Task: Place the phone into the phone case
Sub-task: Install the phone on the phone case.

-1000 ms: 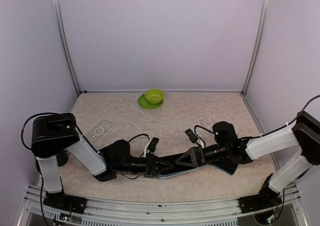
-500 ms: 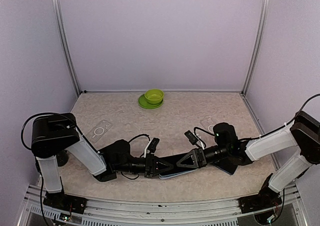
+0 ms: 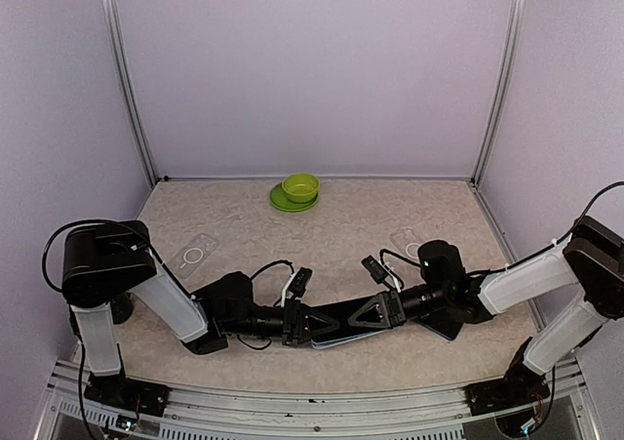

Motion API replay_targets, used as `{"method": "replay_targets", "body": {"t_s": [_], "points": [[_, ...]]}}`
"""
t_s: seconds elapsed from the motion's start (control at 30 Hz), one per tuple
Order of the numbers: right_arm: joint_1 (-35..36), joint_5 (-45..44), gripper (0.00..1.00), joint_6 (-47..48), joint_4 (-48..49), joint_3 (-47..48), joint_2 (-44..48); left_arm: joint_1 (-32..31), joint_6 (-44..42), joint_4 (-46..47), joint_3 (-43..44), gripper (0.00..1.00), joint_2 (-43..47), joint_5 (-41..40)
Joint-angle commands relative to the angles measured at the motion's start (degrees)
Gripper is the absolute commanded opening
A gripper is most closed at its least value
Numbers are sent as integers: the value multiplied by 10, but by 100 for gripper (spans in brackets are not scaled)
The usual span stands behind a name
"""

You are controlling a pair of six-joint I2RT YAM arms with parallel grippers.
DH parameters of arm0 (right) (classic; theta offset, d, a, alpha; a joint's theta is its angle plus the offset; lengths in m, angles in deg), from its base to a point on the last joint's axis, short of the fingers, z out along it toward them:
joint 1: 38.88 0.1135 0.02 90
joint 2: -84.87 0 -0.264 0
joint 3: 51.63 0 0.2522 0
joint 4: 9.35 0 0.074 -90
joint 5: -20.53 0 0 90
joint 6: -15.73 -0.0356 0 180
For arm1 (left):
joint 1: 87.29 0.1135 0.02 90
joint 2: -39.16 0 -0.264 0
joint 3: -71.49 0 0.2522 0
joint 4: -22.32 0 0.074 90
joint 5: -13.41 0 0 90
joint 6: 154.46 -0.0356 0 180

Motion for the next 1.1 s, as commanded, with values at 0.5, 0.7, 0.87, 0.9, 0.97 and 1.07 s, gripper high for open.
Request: {"method": "replay_targets", "body": {"t_s": [0.5,0.7,0.87,0.9,0.97,1.07], "points": [[-2,35,19,-5,52,-4,-1,0,-4,38,10,11,-3,-2],[-2,37,12,-4,52,-3,1,2,-3,37,8,17,-2,-2],[-2,37,8,-2,50,-2,3,7,-4,36,5,22,2,-3],[-2,38,8,-2,50,-2,3,8,-4,34,3,24,4,-3],[-3,38,6,-1,50,-2,4,10,-4,33,1,26,5,-3],[-5,39,4,-1,48,-2,5,14,-6,33,-4,30,11,-3]]}}
